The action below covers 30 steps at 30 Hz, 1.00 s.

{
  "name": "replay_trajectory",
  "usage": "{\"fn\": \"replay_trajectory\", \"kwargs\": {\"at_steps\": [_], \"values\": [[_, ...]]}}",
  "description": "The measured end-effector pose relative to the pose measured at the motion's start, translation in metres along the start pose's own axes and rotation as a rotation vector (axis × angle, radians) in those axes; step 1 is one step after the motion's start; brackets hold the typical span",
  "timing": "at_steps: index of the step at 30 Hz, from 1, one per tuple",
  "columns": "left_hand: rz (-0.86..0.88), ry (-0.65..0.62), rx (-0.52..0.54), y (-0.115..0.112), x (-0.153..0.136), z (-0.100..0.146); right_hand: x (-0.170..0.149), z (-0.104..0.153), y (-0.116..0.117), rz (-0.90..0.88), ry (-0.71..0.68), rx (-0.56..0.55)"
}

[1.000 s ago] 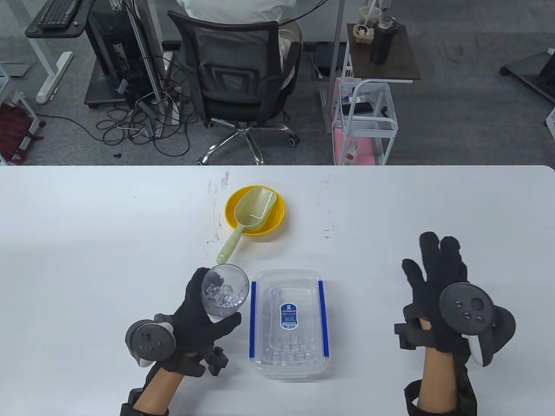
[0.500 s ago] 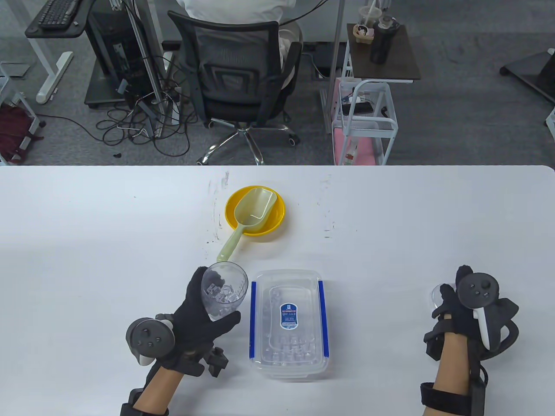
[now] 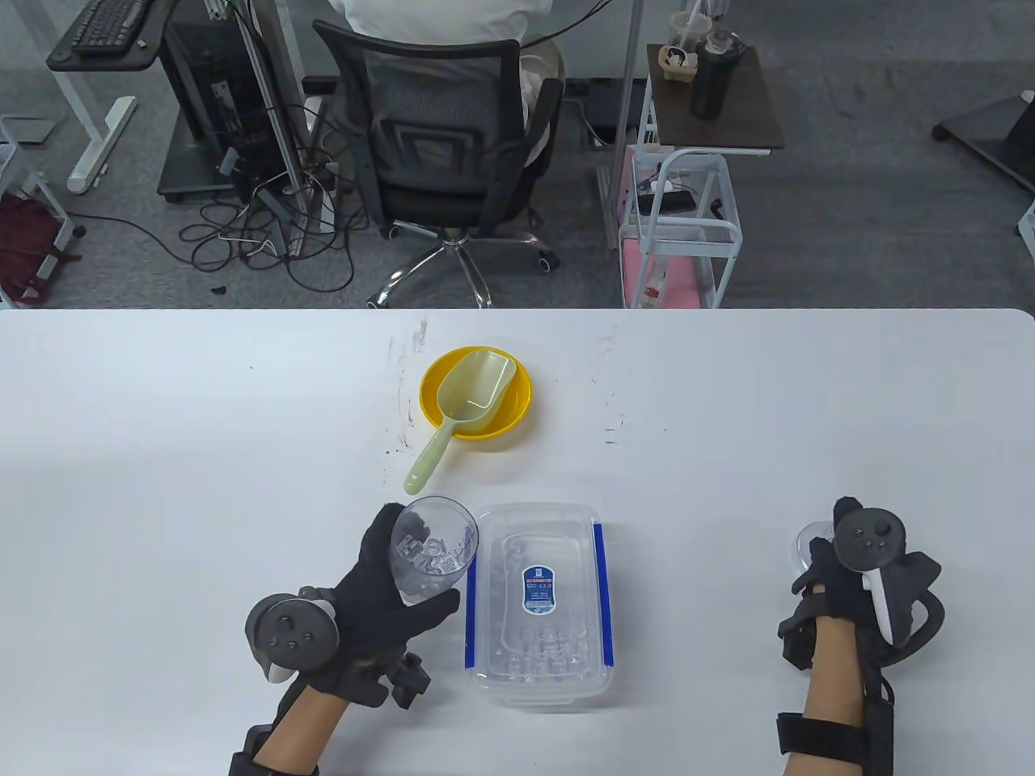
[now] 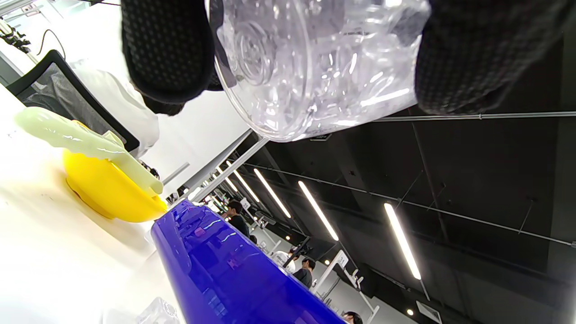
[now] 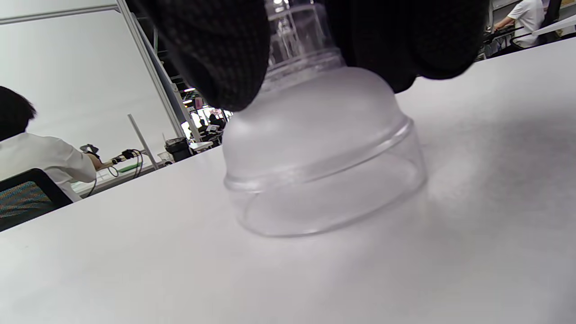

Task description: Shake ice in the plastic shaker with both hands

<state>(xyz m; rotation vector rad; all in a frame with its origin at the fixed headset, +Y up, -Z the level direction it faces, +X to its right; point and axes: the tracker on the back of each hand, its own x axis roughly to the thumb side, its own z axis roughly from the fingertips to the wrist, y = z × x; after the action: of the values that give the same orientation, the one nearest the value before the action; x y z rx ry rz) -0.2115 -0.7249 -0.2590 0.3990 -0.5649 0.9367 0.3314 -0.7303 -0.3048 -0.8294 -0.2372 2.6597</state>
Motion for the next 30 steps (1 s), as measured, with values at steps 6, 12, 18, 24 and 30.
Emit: {"fn": "replay_trajectory", "kwargs": {"at_steps": [6, 12, 18, 24, 30], "values": [[-0.014, -0.009, -0.012, -0.001, 0.0, 0.0, 0.035, 0.017, -0.03, -0.323, -0.203, -0.118], [-0.035, -0.022, -0.041, -0.007, 0.002, 0.001, 0.09, 0.053, -0.058, -0.564, -0.501, -0.073], [-0.064, -0.047, -0.08, -0.013, 0.007, 0.0, 0.141, 0.104, -0.071, -0.732, -0.769, 0.024], [-0.087, -0.062, -0.109, -0.017, 0.01, 0.0, 0.187, 0.161, -0.061, -0.715, -1.035, 0.164], [-0.102, -0.073, -0.128, -0.018, 0.012, 0.0, 0.21, 0.184, -0.045, -0.689, -1.122, 0.222]]}}
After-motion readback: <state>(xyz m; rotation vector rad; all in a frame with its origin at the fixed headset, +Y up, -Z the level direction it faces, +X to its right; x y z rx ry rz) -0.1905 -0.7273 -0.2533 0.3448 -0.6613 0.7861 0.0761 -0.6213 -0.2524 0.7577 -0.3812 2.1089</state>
